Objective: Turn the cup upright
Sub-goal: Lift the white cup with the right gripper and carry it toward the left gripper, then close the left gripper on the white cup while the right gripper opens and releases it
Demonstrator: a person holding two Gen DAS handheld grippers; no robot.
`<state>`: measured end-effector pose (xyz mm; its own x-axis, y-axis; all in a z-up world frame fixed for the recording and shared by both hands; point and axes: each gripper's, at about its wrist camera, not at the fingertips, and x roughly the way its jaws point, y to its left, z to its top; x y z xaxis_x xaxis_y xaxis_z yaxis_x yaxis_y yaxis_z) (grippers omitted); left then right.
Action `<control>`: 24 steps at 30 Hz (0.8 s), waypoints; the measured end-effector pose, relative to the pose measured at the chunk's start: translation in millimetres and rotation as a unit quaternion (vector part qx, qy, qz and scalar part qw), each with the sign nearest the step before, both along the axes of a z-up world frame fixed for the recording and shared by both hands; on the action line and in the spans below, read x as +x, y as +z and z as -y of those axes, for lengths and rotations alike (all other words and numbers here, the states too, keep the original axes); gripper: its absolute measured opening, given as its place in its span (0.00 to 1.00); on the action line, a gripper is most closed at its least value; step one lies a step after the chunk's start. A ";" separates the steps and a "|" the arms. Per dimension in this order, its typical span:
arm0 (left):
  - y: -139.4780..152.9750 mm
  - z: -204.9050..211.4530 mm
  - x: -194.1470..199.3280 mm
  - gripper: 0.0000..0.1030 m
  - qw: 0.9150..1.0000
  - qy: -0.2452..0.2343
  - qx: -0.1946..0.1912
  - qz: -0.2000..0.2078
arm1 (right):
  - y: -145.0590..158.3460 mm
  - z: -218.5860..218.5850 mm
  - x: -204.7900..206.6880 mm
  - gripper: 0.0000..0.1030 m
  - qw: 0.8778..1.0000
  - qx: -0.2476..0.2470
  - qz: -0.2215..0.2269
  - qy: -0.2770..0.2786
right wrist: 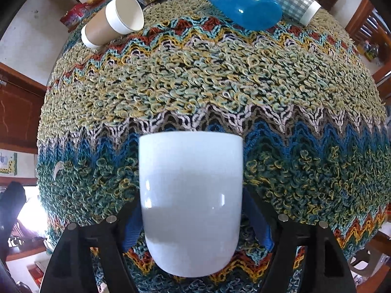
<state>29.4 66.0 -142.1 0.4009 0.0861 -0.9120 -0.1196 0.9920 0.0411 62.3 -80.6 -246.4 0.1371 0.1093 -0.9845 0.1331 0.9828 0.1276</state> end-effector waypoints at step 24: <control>6.5 24.8 9.9 0.99 0.997 -0.051 -0.045 -0.025 | 46.4 58.8 -33.0 0.75 0.997 0.081 0.017 0.007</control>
